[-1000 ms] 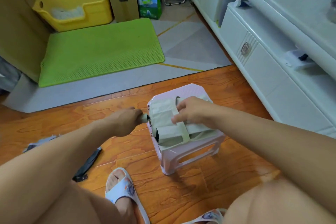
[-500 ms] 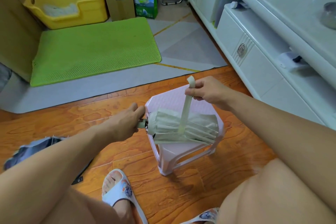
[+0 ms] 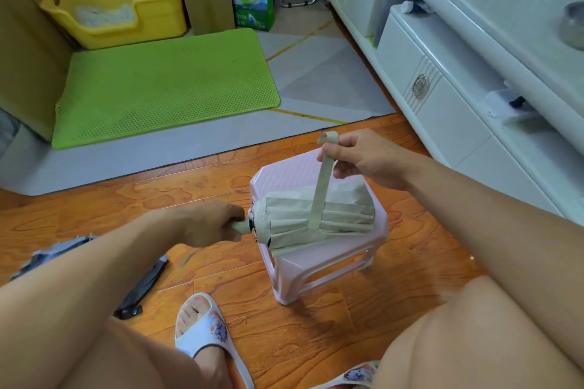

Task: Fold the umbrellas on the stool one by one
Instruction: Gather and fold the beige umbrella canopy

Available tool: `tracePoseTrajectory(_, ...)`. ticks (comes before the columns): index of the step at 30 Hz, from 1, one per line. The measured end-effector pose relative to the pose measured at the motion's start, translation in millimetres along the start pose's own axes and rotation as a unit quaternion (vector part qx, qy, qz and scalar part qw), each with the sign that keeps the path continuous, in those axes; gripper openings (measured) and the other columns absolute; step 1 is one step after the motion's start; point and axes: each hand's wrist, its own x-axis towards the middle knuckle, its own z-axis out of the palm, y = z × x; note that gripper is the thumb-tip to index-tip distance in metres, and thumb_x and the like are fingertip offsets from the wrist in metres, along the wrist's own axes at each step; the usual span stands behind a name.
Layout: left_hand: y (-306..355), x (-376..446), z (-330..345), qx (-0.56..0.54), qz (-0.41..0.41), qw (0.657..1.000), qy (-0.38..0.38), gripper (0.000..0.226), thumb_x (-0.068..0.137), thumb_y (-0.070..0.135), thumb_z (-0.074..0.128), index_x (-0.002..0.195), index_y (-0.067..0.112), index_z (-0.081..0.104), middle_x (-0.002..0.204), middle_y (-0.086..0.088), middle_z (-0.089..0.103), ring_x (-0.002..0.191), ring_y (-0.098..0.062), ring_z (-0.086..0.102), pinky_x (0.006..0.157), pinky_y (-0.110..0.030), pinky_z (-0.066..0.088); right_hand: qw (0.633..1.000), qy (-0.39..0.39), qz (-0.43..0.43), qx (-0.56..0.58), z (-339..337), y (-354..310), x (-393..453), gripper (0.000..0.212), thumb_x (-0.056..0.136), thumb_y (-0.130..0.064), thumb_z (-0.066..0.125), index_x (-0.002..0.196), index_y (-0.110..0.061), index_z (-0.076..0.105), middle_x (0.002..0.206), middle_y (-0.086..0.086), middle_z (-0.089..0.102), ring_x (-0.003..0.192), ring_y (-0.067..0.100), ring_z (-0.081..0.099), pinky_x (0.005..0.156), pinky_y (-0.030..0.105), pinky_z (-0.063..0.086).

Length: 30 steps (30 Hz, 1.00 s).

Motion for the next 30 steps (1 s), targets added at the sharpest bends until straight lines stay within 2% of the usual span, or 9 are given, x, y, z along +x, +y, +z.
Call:
tracePoseTrajectory(5, 2.9, 1.6, 1.5, 0.134, 0.085, 0.973, 0.169, 0.045, 0.094, 0.02, 0.064, 0.09, 0.042, 0.025, 0.091, 0.012, 0.039, 0.066, -0.011, 0.046, 0.057, -0.028, 0.036, 0.996, -0.011, 0.012, -0.091, 10.2, 8.6, 3.5, 0.02, 0.098, -0.018, 0.067, 0.102, 0.0, 0.076, 0.082, 0.001, 0.074, 0.069, 0.012, 0.065, 0.08, 0.035, 0.058)
tracePoseTrajectory(9, -2.5, 7.1, 17.9, 0.252, 0.084, 0.932, 0.247, 0.034, 0.089, 0.011, 0.062, 0.113, 0.024, 0.041, 0.091, 0.004, 0.044, 0.059, -0.013, 0.038, 0.059, -0.03, 0.038, 0.99, -0.006, 0.056, -0.128, 21.8, 23.4, 14.5, 0.026, 0.102, -0.025, 0.061, 0.103, -0.003, 0.075, 0.094, 0.006, 0.078, 0.082, 0.018, 0.073, 0.09, 0.04, 0.058)
tracePoseTrajectory(12, -2.5, 9.4, 25.4, 0.219, 0.056, 0.947, 0.228, 0.043, 0.091, 0.046, 0.041, 0.127, 0.024, 0.046, 0.102, 0.005, 0.043, 0.079, -0.016, 0.048, 0.088, -0.037, 0.041, 0.986, -0.034, 0.103, -0.125, 25.5, 33.5, 20.8, 0.033, 0.105, -0.031, 0.055, 0.106, -0.002, 0.071, 0.098, 0.008, 0.078, 0.091, 0.023, 0.076, 0.092, 0.044, 0.06)
tracePoseTrajectory(16, -8.5, 6.6, 35.6, 0.176, 0.057, 0.971, 0.154, 0.044, 0.097, 0.053, 0.022, 0.129, 0.03, 0.043, 0.109, 0.009, 0.039, 0.093, -0.011, 0.043, 0.096, -0.037, 0.035, 0.979, -0.058, 0.141, -0.133, 27.3, 43.4, 22.0, 0.033, 0.105, -0.033, 0.055, 0.106, -0.003, 0.068, 0.102, 0.008, 0.077, 0.091, 0.022, 0.076, 0.089, 0.043, 0.061)
tracePoseTrajectory(19, -7.3, 2.9, 31.2, 0.136, 0.096, 0.975, 0.145, 0.014, 0.101, 0.04, 0.048, 0.108, 0.03, 0.041, 0.1, 0.012, 0.045, 0.088, -0.012, 0.046, 0.08, -0.03, 0.037, 0.978, -0.058, 0.146, -0.134, 25.7, 45.8, 18.5, 0.025, 0.104, -0.029, 0.058, 0.104, -0.006, 0.069, 0.103, 0.006, 0.076, 0.098, 0.023, 0.073, 0.079, 0.037, 0.061)
tracePoseTrajectory(22, 1.5, -1.3, 24.4, 0.125, 0.099, 0.972, 0.173, 0.033, 0.099, 0.026, 0.059, 0.098, 0.032, 0.026, 0.081, 0.016, 0.036, 0.068, -0.015, 0.045, 0.059, -0.032, 0.039, 0.98, -0.089, 0.154, -0.091, 24.6, 44.9, 11.7, 0.018, 0.103, -0.025, 0.06, 0.101, -0.009, 0.068, 0.106, 0.01, 0.075, 0.096, 0.023, 0.075, 0.079, 0.041, 0.062)
tracePoseTrajectory(24, 1.2, -1.5, 24.9, 0.183, 0.114, 0.947, 0.238, 0.035, 0.093, 0.015, 0.064, 0.101, 0.026, 0.032, 0.08, 0.009, 0.041, 0.059, -0.017, 0.042, 0.05, -0.033, 0.041, 0.979, -0.105, 0.15, -0.088, 24.1, 42.0, 7.5, 0.018, 0.103, -0.025, 0.06, 0.101, -0.009, 0.068, 0.105, 0.01, 0.075, 0.093, 0.022, 0.076, 0.078, 0.04, 0.062)
tracePoseTrajectory(27, -6.4, 4.0, 25.6, 0.225, 0.088, 0.926, 0.29, 0.03, 0.087, 0.006, 0.064, 0.108, 0.018, 0.047, 0.087, 0.002, 0.048, 0.063, -0.018, 0.04, 0.067, -0.031, 0.04, 0.985, -0.077, 0.126, -0.088, 21.7, 37.2, 7.1, 0.021, 0.103, -0.026, 0.059, 0.104, -0.008, 0.068, 0.104, 0.009, 0.075, 0.089, 0.018, 0.076, 0.074, 0.034, 0.061)
tracePoseTrajectory(30, -3.6, 10.0, 33.6, 0.175, 0.03, 0.949, 0.26, 0.047, 0.089, 0.029, 0.05, 0.134, 0.019, 0.042, 0.106, 0.003, 0.049, 0.095, -0.02, 0.054, 0.093, -0.041, 0.04, 0.989, -0.047, 0.104, -0.088, 20.1, 40.2, 10.0, 0.024, 0.103, -0.023, 0.059, 0.105, -0.002, 0.069, 0.105, 0.015, 0.074, 0.085, 0.016, 0.075, 0.078, 0.031, 0.062)
